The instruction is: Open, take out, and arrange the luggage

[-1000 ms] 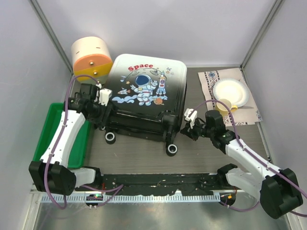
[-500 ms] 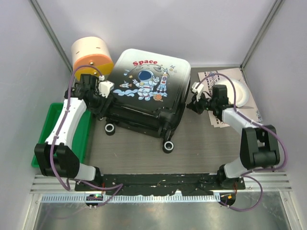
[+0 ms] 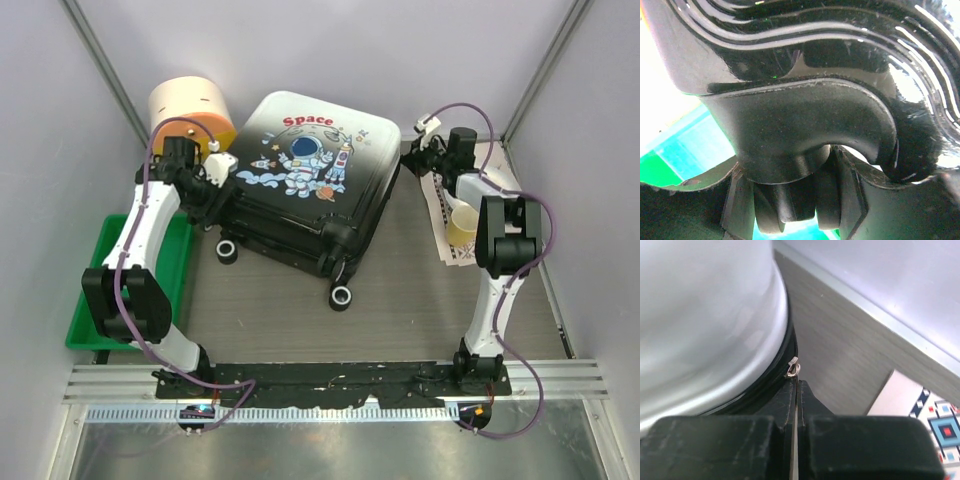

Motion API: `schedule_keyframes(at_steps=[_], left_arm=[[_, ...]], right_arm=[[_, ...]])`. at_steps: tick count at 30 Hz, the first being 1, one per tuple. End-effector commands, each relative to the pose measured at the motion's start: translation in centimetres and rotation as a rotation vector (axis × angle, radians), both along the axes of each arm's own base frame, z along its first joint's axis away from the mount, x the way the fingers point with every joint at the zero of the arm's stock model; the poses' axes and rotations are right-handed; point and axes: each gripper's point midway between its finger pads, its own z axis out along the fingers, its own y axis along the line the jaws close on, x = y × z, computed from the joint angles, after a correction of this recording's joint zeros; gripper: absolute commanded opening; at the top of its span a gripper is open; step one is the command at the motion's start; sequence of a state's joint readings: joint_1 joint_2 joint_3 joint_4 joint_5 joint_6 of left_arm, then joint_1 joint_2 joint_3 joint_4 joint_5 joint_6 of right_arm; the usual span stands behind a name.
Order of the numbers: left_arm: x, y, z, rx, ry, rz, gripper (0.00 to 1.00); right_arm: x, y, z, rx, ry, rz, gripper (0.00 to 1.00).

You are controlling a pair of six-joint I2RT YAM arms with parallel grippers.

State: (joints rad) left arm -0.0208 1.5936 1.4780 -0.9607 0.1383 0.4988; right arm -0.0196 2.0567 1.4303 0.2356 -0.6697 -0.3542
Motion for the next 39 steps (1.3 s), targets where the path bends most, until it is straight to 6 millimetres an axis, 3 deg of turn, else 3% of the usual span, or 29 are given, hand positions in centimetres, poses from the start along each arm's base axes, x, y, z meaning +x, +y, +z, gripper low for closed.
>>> schedule_keyframes(at_steps=[1, 2, 3, 4, 5, 7, 11, 12, 16, 19, 23, 26, 28, 29, 30, 31, 32, 33, 34, 35, 36, 38, 39], left_arm=[[1.1, 4.3, -3.0, 0.133, 0.042, 0.045, 0.0], [1.3, 4.4, -3.2, 0.136, 0.043, 0.041, 0.0], [1.4, 4.4, -3.3, 0.136, 0.044, 0.032, 0.0], [1.6, 4.5, -3.2, 0.136, 0.037, 0.029, 0.0], [1.8, 4.5, -3.3, 0.136, 0.037, 0.026, 0.0], [2.3, 4.4, -3.2, 0.127, 0.023, 0.016, 0.0], [2.9, 3.5, -2.9, 0.076, 0.016, 0.01, 0.0], [3.0, 3.3, -2.8, 0.064, 0.012, 0.012, 0.0], [3.6, 1.7, -1.5, -0.021, -0.03, 0.007, 0.0], [3.8, -0.2, -1.2, -0.066, -0.043, -0.044, 0.0], [4.1, -1.9, -1.5, -0.069, -0.053, -0.098, 0.0], [4.9, -3.0, -1.4, -0.095, -0.07, -0.108, 0.02], [5.5, -4.2, -0.7, -0.128, -0.084, -0.124, 0.04], [5.7, -4.7, -0.9, -0.137, -0.082, -0.132, 0.04], [6.3, -5.3, -0.3, -0.147, -0.101, -0.138, 0.04], [6.5, -6.1, -0.1, -0.153, -0.11, -0.156, 0.04], [6.7, -6.7, -0.2, -0.157, -0.109, -0.171, 0.04], [7.2, -7.4, 0.4, -0.165, -0.13, -0.186, 0.04], [7.3, -8.7, 0.6, -0.188, -0.134, -0.211, 0.05], [7.5, -9.5, 0.8, -0.197, -0.142, -0.226, 0.07], [8.1, -10.1, 1.7, -0.209, -0.168, -0.237, 0.1], [8.8, -11.2, 2.8, -0.244, -0.185, -0.216, 0.46], [10.1, -11.2, 4.2, -0.259, -0.217, -0.18, 0.62]], right_arm=[[6.2, -1.5, 5.9, 0.031, -0.234, -0.091, 0.05], [6.9, -1.1, 6.5, 0.035, -0.265, -0.068, 0.19], [7.3, -0.7, 6.4, 0.037, -0.276, -0.045, 0.25], [7.8, -0.2, 4.7, 0.037, -0.255, -0.022, 0.26], [8.1, 0.7, 5.9, 0.049, -0.279, 0.023, 0.26], [8.5, 1.8, 5.4, 0.097, -0.253, 0.046, 0.28], [8.5, 2.5, 6.7, 0.196, -0.224, 0.025, 0.58], [8.7, 2.3, 7.0, 0.207, -0.221, -0.001, 0.61], [9.1, 1.9, 7.6, 0.298, -0.155, -0.077, 0.65], [11.1, 0.6, 7.5, 0.401, -0.094, -0.212, 0.64], [13.0, 1.3, 7.6, 0.523, -0.032, -0.219, 0.62], [11.3, 6.5, 6.0, 0.527, 0.042, -0.12, 0.6], [10.0, 8.1, 6.0, 0.536, 0.074, -0.066, 0.58], [8.4, 9.3, 4.4, 0.534, 0.127, -0.015, 0.58], [7.7, 9.8, 4.7, 0.537, 0.126, 0.017, 0.57], [6.7, 10.0, 5.9, 0.543, 0.119, 0.046, 0.55], [5.3, 9.8, 4.3, 0.539, 0.166, 0.057, 0.52], [4.6, 9.4, 4.5, 0.54, 0.16, 0.069, 0.5], [3.4, 8.9, 6.5, 0.547, 0.131, 0.091, 0.45], [1.8, 7.9, 4.7, 0.547, 0.168, 0.102, 0.43], [1.1, 7.1, 4.3, 0.549, 0.189, 0.093, 0.42], [-1.2, 6.5, 4.4, 0.554, 0.224, 0.093, 0.4], [-1.6, 4.6, 4.8, 0.559, 0.221, 0.067, 0.4]])
